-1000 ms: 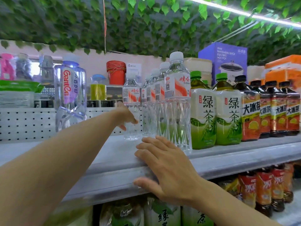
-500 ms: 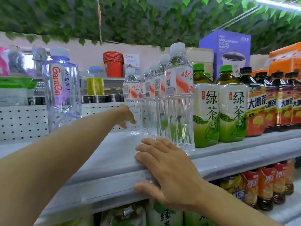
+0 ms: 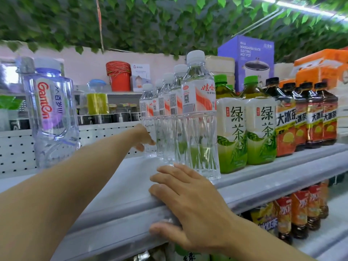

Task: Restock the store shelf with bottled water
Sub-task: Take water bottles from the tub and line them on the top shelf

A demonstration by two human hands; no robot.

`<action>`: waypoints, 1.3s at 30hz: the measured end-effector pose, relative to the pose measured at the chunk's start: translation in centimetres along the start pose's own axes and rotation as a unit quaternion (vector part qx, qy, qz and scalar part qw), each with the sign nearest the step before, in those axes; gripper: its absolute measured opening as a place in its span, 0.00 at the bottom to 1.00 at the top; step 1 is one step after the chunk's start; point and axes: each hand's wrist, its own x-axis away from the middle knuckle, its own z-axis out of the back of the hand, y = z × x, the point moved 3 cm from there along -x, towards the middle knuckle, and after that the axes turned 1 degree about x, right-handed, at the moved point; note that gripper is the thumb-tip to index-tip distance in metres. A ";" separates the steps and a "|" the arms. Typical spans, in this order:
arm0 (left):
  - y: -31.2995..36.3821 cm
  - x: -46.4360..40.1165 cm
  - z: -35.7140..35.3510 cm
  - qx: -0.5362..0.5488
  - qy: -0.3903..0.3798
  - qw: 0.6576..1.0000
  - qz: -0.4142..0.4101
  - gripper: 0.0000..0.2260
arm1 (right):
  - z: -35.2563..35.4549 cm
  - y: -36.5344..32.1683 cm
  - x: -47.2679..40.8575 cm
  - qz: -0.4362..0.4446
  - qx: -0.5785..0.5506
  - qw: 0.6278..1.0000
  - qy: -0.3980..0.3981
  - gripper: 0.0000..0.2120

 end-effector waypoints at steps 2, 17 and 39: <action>0.2 -0.4 -0.2 0.000 0.002 1.000 -0.006 0.30 | 0.0 0.0 0.0 0.000 -0.002 1.000 0.003 0.25; 0.0 -1.5 -1.3 0.024 -0.018 0.999 -0.045 0.15 | -0.1 -0.1 0.1 -0.012 -0.006 1.000 0.000 0.25; -0.7 -1.0 -1.4 -0.001 -0.037 0.999 -0.025 0.19 | 0.1 -0.1 0.0 -0.005 0.005 1.000 0.007 0.25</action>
